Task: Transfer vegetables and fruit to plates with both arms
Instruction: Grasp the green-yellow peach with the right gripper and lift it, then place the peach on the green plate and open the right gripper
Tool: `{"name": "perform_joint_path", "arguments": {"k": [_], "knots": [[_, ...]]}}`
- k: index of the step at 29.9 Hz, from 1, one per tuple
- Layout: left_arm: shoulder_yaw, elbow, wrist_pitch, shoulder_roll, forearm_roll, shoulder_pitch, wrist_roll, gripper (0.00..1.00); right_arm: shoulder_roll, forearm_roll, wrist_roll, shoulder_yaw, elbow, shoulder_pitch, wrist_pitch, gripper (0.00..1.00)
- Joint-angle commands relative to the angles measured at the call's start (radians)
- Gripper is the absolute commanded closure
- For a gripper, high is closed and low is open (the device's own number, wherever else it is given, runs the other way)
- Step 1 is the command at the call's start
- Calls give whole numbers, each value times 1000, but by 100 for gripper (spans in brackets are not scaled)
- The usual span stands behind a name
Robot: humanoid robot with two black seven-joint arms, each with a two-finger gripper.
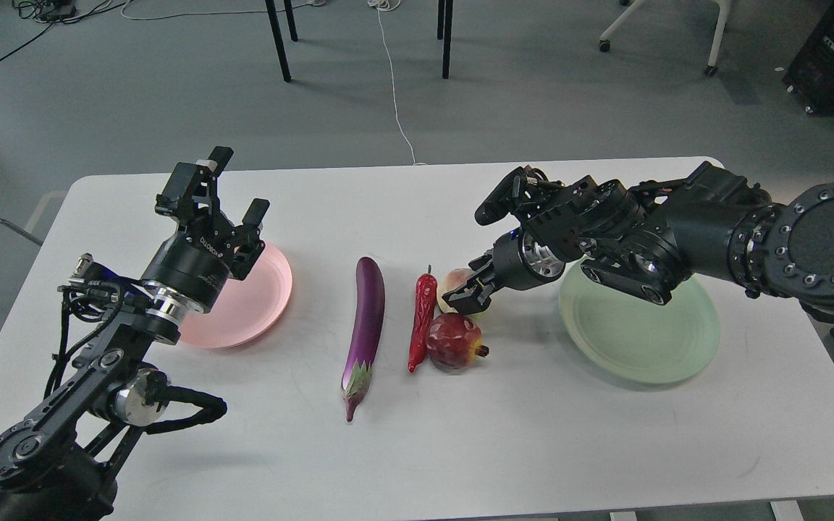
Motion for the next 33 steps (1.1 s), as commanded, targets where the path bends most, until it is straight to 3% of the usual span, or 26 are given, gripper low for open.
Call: {"name": "perform_joint_path", "arguments": {"k": [1, 9, 16, 23, 33], "knots": [[0, 0, 0, 1, 0, 0, 1, 0, 0, 1, 0, 1, 2, 0, 2, 54], [-2, 0, 0, 1, 0, -2, -1, 0, -46, 18, 0, 6, 31, 70, -1, 56], [-8, -1, 0, -2, 0, -3, -1, 0, -313, -6, 0, 6, 209, 217, -4, 56], [-7, -1, -2, -2, 0, -3, -1, 0, -537, -166, 0, -2, 243, 156, -11, 56], [-3, -1, -2, -2, 0, -6, -1, 0, -554, -170, 0, -2, 156, -5, -67, 51]]}}
